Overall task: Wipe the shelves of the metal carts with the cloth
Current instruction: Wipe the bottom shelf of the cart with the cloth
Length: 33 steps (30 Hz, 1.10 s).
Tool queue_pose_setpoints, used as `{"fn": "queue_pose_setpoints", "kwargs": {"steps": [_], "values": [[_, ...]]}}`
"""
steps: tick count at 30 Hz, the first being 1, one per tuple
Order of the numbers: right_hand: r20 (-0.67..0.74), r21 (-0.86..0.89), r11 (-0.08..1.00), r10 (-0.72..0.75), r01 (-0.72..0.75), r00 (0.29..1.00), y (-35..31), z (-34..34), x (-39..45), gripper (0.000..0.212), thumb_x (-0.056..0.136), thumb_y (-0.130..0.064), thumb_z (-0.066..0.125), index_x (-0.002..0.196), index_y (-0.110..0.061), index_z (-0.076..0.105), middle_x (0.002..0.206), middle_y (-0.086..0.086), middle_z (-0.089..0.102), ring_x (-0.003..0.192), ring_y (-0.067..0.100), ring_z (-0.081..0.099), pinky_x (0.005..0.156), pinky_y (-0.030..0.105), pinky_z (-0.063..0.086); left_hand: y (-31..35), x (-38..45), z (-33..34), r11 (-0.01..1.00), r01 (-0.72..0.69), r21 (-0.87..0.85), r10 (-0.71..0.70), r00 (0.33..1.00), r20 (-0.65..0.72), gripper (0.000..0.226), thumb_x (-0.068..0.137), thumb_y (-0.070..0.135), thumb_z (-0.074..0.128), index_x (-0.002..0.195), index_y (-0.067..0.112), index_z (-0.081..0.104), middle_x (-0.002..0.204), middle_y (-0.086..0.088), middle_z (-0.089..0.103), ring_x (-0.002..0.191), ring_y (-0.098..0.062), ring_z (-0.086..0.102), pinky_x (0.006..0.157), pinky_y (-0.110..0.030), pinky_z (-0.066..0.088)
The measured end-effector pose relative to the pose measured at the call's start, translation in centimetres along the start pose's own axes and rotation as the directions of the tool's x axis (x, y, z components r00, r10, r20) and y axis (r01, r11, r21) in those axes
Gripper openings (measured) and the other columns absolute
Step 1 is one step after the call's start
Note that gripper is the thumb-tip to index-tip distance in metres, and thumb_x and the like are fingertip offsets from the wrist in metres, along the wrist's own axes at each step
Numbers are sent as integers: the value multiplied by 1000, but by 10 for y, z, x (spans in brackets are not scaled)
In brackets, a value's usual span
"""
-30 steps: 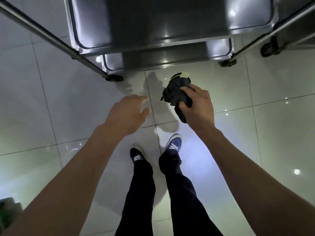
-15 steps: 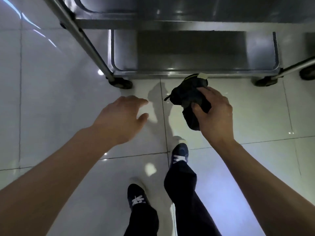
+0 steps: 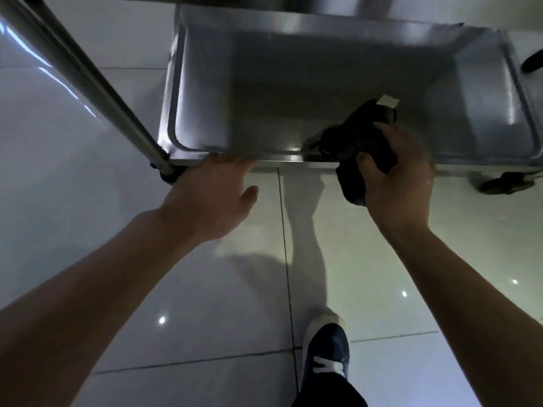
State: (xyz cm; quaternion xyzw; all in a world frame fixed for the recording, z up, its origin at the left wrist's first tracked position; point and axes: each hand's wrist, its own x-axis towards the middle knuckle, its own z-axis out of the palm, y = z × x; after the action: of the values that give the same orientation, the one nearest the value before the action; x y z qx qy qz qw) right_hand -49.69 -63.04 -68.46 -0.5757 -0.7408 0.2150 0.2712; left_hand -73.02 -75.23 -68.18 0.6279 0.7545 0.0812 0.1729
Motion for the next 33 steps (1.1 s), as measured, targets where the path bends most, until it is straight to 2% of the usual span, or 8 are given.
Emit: {"fn": "queue_pose_setpoints", "kwargs": {"steps": [2, 5, 8, 13, 19, 22, 27, 33], "values": [[14, -40, 998, -38, 38, 999, 10, 10, 15, 49, 91, -20, 65, 139, -25, 56, 141, -1, 55, 125, 27, 53, 103, 38, 47, -7, 16, 8, 1000, 6, 2, -6, 999, -37, 48, 93, 37, 58, 138, 21, 53, 131, -6, 62, 116, -29, 59, 94, -45, 52], [59, -76, 991, -104, 108, 993, 20, 32, 34, 48, 91, -17, 64, 139, -22, 57, 142, 3, 54, 126, 30, 51, 104, 38, 46, -21, 40, 16, 1000, 29, 7, -29, 1000, 7, 52, 96, 39, 54, 146, 24, 46, 143, -3, 52, 131, -26, 48, 104, -46, 45], [162, -96, 985, -125, 141, 979, 22, 64, 46, 50, 95, -22, 62, 144, -25, 50, 147, 3, 49, 131, 28, 47, 105, 44, 47, -37, 55, 20, 999, 45, 20, -44, 999, -28, 50, 96, 37, 55, 144, 25, 49, 141, -1, 54, 129, -24, 49, 100, -45, 46], [288, -105, 957, -230, 269, 930, 16, 109, 62, 51, 98, -28, 59, 147, -23, 46, 156, 1, 40, 135, 27, 45, 111, 42, 40, -63, 63, 30, 997, 62, 40, -59, 995, -76, 40, 93, 37, 57, 130, 21, 59, 127, -2, 62, 116, -27, 58, 93, -50, 52], [399, -282, 874, -268, 395, 877, 16, 136, 55, 45, 107, -35, 32, 150, -25, 43, 164, 5, 23, 151, 27, 16, 122, 48, 19, -75, 55, 45, 988, 68, 136, -53, 993, -107, 38, 90, 34, 56, 125, 20, 61, 117, 0, 62, 110, -26, 60, 82, -46, 55], [439, -313, 864, -236, 394, 867, 11, 137, 57, 55, 102, -41, 20, 152, -26, 39, 165, 4, 20, 152, 25, 12, 123, 48, 14, -80, 48, 46, 975, 124, 184, -94, 982, -163, 34, 90, 32, 55, 119, 19, 65, 116, -2, 63, 107, -28, 60, 79, -44, 55], [500, -300, 883, -175, 360, 848, 0, 138, 56, 71, 90, -50, 13, 156, -28, 29, 167, -1, 8, 153, 19, 1, 124, 45, 5, -93, 36, 52, 978, 186, 97, -160, 960, -229, 27, 92, 24, 55, 112, 9, 65, 104, -9, 64, 96, -31, 62, 70, -42, 55], [576, -211, 871, -256, 444, 776, -34, 166, 51, 66, 93, -40, 13, 155, -27, 31, 167, -1, 8, 154, 18, 1, 124, 45, 6, -101, 27, 58, 984, 145, 99, -121, 969, -216, 35, 91, 27, 53, 122, 16, 66, 125, -3, 61, 114, -25, 59, 80, -40, 54]]}}
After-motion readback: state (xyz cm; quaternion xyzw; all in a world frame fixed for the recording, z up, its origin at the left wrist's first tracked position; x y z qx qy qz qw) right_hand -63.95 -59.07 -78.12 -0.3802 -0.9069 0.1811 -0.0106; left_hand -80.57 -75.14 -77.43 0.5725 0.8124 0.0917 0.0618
